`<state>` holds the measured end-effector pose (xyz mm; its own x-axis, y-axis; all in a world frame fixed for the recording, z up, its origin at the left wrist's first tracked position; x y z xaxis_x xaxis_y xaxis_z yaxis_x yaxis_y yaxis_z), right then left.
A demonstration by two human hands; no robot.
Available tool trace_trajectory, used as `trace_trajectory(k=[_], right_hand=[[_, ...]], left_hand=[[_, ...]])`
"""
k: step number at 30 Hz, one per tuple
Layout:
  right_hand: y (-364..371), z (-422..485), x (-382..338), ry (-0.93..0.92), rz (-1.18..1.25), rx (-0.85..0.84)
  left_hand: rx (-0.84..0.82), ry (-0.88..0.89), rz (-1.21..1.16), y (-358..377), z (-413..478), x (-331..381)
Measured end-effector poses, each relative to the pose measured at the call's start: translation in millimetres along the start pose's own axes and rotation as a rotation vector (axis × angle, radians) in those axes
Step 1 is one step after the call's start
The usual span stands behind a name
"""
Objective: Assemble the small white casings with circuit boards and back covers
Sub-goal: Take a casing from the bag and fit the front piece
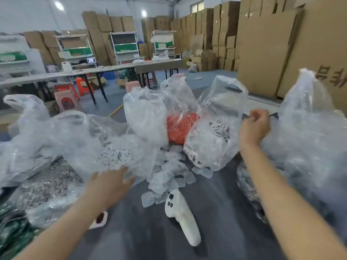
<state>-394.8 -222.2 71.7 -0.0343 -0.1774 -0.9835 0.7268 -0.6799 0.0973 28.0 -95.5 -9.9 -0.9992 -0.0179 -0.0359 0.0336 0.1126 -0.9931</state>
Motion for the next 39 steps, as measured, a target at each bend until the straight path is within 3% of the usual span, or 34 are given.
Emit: trace_trajectory(k=[3,6,8,12,13,15,17,18,20,22,23,26,28,31,33,36,38,39], right_hand=[[68.4,12.3,65.3,0.363,-0.640,-0.442],[85.5,-8.6,108.9,0.232,-1.194,-0.593],[87.0,-1.8,115.2,0.175,-1.159,-0.531],[86.5,4.4,92.5,0.291,-0.665,-0.472],[86.2,6.1,72.8,0.215,-0.630,-0.423],[72.2,5.5,21.0,0.008,-0.532,-0.214],[54.5,-24.9,-37.6,-0.185,-0.204,-0.149],[56.7,-50.4,-61.1,-0.279,-0.073,-0.256],[90.6,-121.6,-87.8,-0.416,-0.065,-0.688],[136.2,-200.2,-60.5,-0.464,-0.426,-1.084],[153.3,-232.8,-34.2,-0.519,-0.682,-1.190],[173.6,-276.5,39.9,-0.678,-1.254,-1.311],[171.3,-280.8,67.4,-0.544,-1.343,-1.495],[170.2,-267.0,70.8,-0.194,-1.415,-1.831],[210.3,-221.4,40.1,-0.101,-1.245,-1.708],[299.8,-97.1,-7.8,-0.134,-0.874,-1.037],[323.9,-40.3,-0.7,-0.185,-0.889,-0.699],[330.0,-23.8,20.8,-0.135,-0.962,-0.640]], left_hand=[[-0.009,0.101,0.095,8.9,-0.9,17.0],[0.069,0.093,0.161,3.2,-5.7,21.1],[0.188,0.082,0.173,-6.7,-11.0,25.5],[0.791,0.291,-0.237,-43.6,-40.5,68.7],[0.905,0.339,-0.369,-47.1,-46.9,77.0],[0.972,0.371,-0.675,-38.3,-48.5,88.5],[0.975,0.303,-1.087,-14.6,-37.3,84.2],[0.937,0.255,-1.322,-1.4,-27.6,80.4],[0.684,0.165,-1.736,28.0,-3.1,81.7],[0.376,0.143,-2.051,42.7,12.4,90.7],[0.285,0.152,-2.164,45.2,17.2,91.3],[0.211,0.160,-2.221,57.8,28.5,85.1],[0.193,0.194,-2.181,64.4,32.3,83.7],[0.208,0.241,-2.236,77.5,41.4,75.4],[0.290,0.186,-2.253,83.5,49.7,60.7],[0.335,0.172,-2.156,91.6,62.4,47.1],[0.358,0.173,-2.132,95.4,65.6,43.4],[0.373,0.173,-2.141,95.9,65.3,42.0]])
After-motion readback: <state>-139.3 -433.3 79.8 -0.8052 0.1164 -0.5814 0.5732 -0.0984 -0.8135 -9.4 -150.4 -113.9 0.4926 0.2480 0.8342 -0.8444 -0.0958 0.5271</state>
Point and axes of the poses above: each hand's wrist, its own z-axis towards the middle knuckle, its own y-axis out of the palm, x = y × z, the point moved 10 cm from there along z, towards the middle knuckle, and after that the axes turned 15 degrees about y, right-handed, at the moved point
